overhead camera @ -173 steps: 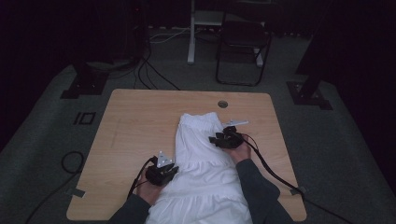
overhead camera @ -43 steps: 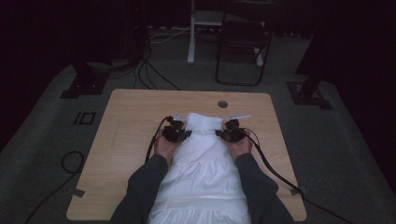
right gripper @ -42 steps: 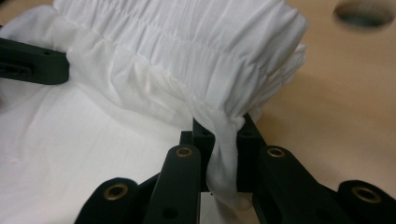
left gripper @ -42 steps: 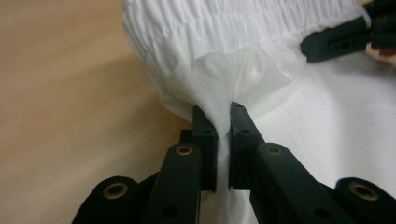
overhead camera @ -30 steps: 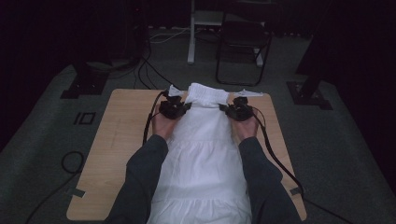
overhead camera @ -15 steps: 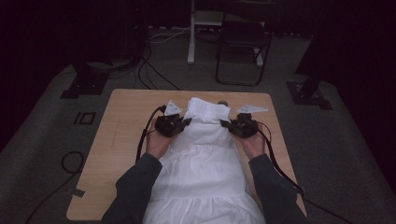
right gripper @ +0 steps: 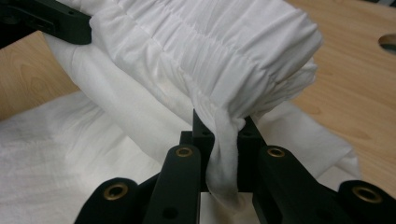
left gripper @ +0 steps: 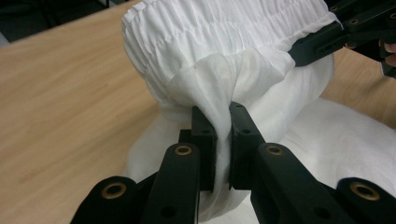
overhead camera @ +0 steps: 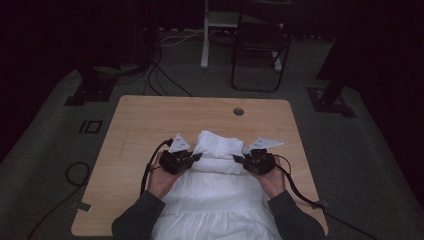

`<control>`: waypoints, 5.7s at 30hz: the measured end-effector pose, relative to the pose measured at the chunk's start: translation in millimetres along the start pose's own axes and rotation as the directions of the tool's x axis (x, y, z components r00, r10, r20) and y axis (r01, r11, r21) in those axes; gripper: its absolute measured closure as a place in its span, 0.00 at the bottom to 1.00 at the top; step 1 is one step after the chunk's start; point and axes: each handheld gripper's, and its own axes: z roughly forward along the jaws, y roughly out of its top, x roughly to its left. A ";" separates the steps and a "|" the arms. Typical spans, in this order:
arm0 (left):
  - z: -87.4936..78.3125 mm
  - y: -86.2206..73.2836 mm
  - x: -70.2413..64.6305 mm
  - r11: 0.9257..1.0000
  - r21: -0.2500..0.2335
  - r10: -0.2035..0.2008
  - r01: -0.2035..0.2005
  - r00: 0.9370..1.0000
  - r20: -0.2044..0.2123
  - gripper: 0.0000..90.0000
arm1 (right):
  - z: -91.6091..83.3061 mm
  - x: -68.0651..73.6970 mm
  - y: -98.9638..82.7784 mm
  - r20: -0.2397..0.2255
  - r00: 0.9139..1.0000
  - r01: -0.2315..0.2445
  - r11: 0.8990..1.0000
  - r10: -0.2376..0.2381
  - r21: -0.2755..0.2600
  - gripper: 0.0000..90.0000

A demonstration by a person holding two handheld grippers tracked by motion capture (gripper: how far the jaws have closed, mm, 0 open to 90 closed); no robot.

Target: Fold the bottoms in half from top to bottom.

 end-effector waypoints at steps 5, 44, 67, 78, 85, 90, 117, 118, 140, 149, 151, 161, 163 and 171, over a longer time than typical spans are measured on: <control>1.9 -15.5 -3.8 0.999 0.025 -0.026 0.026 1.000 0.016 0.93 | 5.5 4.2 -10.7 -0.014 1.000 -0.008 0.999 0.009 0.033 0.92; 79.9 -43.8 41.6 0.961 0.276 -0.010 0.026 0.998 -0.060 0.92 | 90.8 -17.1 -27.5 0.080 0.997 0.006 0.976 -0.024 0.218 0.91; 136.0 0.1 98.2 0.961 0.261 -0.043 0.097 0.977 -0.207 0.92 | 144.5 -82.3 23.6 0.184 0.979 -0.120 0.975 0.085 0.189 0.91; 91.1 17.0 89.9 0.986 0.100 -0.117 0.130 0.985 -0.128 0.94 | 105.3 -75.9 35.2 0.117 0.991 -0.069 0.994 0.060 0.080 0.92; 27.0 25.4 40.6 0.996 -0.031 -0.082 0.081 0.995 -0.049 0.93 | 32.5 -43.3 46.1 0.066 0.997 0.029 0.999 -0.028 -0.017 0.92; 10.3 -4.3 9.0 0.998 0.000 -0.066 0.066 0.998 -0.001 0.93 | 7.7 -19.6 15.4 -0.005 0.999 0.033 0.999 -0.033 -0.011 0.92; 81.3 -38.0 56.0 0.952 0.307 0.047 -0.019 0.995 -0.085 0.92 | 90.5 -13.5 -32.0 -0.001 0.999 -0.033 0.983 0.034 0.183 0.91; 84.5 -35.4 60.6 0.952 0.305 0.046 -0.015 0.994 -0.095 0.92 | 94.9 -17.1 -28.7 0.007 0.999 -0.033 0.983 0.032 0.178 0.91; 107.0 -15.6 95.7 0.970 0.195 -0.115 0.145 0.980 -0.160 0.93 | 129.8 -63.1 13.6 0.115 0.989 -0.111 0.983 0.095 0.144 0.92; 22.0 20.2 54.4 0.995 -0.048 -0.089 0.086 0.994 -0.060 0.93 | 51.4 -38.9 43.3 0.076 0.997 0.010 0.999 -0.007 -0.036 0.92; 4.8 20.9 40.7 0.995 -0.080 -0.066 0.063 0.997 -0.038 0.93 | 31.8 -29.5 45.1 0.062 0.997 0.041 0.997 -0.036 -0.068 0.92; 6.6 -41.1 2.1 0.997 0.050 -0.057 0.056 0.998 0.036 0.93 | 11.2 6.1 -11.0 -0.016 0.995 0.101 0.995 -0.100 0.015 0.92; 28.2 -66.1 1.1 0.989 0.130 -0.082 0.075 0.996 0.046 0.92 | 27.6 8.0 -38.2 -0.022 0.995 0.098 0.991 -0.096 0.096 0.92; 40.1 -81.3 3.2 0.976 0.184 -0.128 0.116 0.990 0.053 0.80 | 45.8 4.9 -65.0 -0.027 0.998 0.062 0.985 -0.059 0.159 0.84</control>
